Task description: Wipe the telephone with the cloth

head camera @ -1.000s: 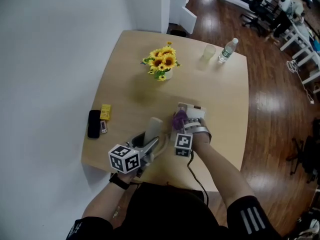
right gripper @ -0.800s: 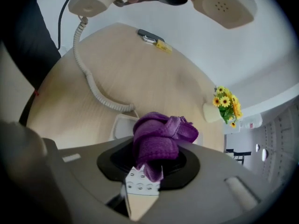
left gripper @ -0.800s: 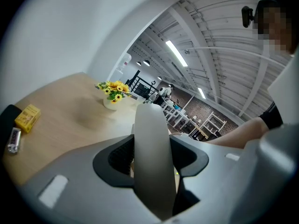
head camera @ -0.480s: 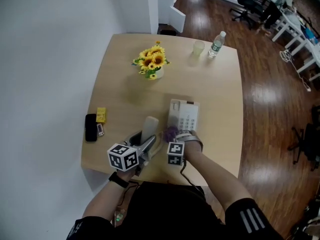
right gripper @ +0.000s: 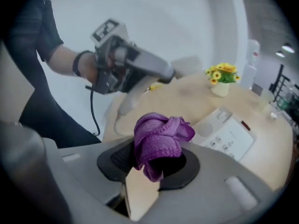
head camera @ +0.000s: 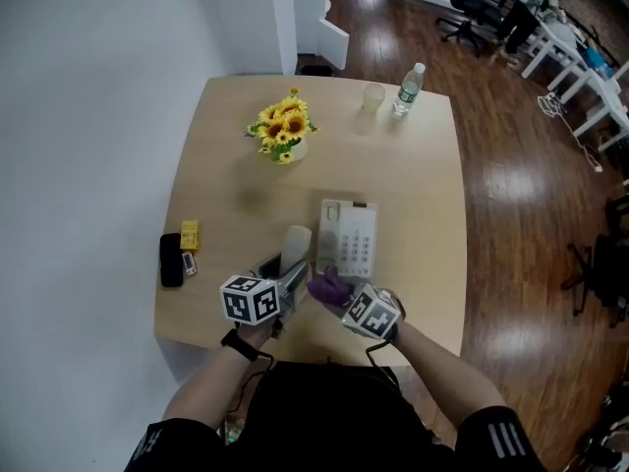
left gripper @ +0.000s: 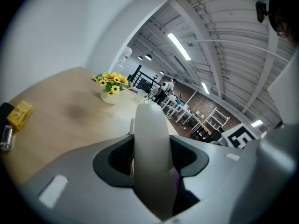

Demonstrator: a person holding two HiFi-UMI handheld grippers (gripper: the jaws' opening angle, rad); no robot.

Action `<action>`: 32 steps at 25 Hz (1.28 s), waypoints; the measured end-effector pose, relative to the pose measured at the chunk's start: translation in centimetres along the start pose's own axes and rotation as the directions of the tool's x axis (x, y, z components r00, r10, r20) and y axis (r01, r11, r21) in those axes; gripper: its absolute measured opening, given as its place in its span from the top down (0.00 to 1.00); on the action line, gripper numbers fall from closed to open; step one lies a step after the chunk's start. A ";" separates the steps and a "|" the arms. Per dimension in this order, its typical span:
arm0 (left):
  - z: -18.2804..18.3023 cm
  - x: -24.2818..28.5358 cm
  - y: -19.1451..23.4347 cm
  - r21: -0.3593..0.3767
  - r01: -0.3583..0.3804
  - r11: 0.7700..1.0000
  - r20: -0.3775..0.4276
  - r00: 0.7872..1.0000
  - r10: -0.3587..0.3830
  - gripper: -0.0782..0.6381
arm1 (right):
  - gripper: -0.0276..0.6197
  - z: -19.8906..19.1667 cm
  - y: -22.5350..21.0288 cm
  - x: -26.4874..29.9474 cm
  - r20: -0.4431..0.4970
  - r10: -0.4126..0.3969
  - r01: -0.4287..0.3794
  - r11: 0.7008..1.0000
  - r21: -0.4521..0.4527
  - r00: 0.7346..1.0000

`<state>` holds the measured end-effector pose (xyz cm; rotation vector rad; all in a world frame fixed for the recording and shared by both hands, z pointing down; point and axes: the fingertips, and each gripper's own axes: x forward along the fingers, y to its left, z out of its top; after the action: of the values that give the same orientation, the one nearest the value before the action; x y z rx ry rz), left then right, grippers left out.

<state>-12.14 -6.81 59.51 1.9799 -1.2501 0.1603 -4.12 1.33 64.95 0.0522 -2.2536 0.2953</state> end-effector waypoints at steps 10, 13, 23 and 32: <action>-0.1 10.4 0.5 0.048 -0.216 0.975 -0.058 0.974 0.218 0.59 | 0.74 -2.8 -3.1 -12.1 0.240 -0.335 0.253 0.914 0.316 0.911; -0.7 12.4 1.2 0.062 -0.275 0.959 -0.082 0.957 0.280 0.59 | 0.74 -3.9 -4.4 -13.6 0.243 -0.390 0.288 0.885 0.365 0.888; -1.9 15.6 3.2 0.104 -0.389 0.915 -0.121 0.908 0.400 0.58 | 0.74 -4.8 -5.2 -15.0 0.292 -0.383 0.249 0.879 0.407 0.876; -2.1 16.2 3.3 0.146 -0.415 0.898 -0.124 0.893 0.433 0.58 | 0.74 -5.5 -5.6 -15.6 0.309 -0.370 0.218 0.876 0.430 0.876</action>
<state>-5.93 -17.75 70.47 1.7206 -1.5858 0.6044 10.91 -3.85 57.57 0.7229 -2.4896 0.5967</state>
